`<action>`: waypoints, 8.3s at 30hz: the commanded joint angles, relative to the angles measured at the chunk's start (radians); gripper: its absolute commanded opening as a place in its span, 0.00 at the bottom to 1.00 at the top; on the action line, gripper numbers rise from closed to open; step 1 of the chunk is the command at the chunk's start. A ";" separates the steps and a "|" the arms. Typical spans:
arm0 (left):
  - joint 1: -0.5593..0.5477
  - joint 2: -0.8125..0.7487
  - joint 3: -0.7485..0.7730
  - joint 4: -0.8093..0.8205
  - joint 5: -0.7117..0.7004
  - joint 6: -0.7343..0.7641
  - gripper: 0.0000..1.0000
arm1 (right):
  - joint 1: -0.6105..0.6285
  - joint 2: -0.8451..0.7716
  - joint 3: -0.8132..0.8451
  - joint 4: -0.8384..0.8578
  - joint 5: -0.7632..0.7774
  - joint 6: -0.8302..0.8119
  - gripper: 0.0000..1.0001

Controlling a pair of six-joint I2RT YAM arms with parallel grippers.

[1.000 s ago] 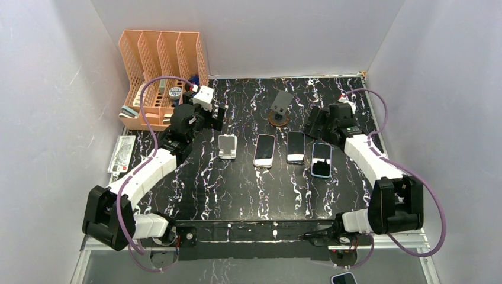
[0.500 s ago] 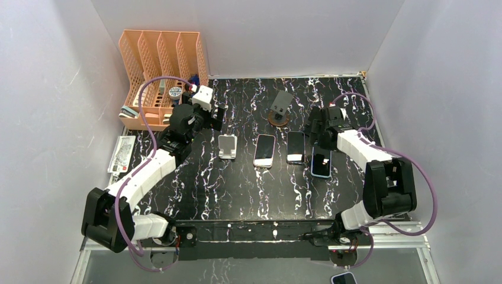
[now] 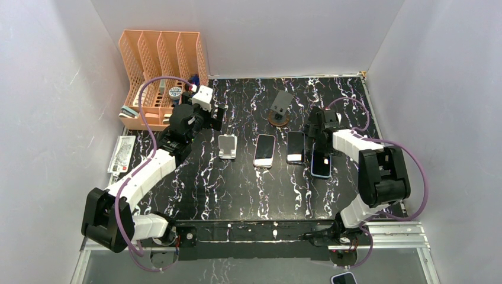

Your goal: Place the phone on the phone stand

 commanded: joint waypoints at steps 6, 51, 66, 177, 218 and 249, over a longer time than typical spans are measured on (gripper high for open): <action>-0.006 -0.013 -0.009 0.005 -0.011 0.005 0.98 | 0.000 0.038 -0.015 0.013 0.061 0.001 0.99; -0.235 0.142 0.036 0.163 0.443 -0.249 0.98 | 0.005 -0.498 -0.179 0.101 0.108 0.058 0.60; -0.499 0.581 0.139 0.501 0.258 -0.144 0.98 | 0.009 -0.583 -0.201 0.101 0.083 0.078 0.59; -0.334 0.989 0.637 1.422 1.051 -1.025 0.00 | -0.431 -0.674 -0.175 0.751 -1.222 0.178 0.85; -0.360 1.056 0.701 1.425 1.096 -1.102 0.00 | -0.379 -0.492 -0.138 0.855 -1.239 0.103 0.65; -0.365 1.086 0.712 1.425 1.102 -1.117 0.00 | -0.377 -0.454 -0.092 0.872 -1.365 0.143 0.47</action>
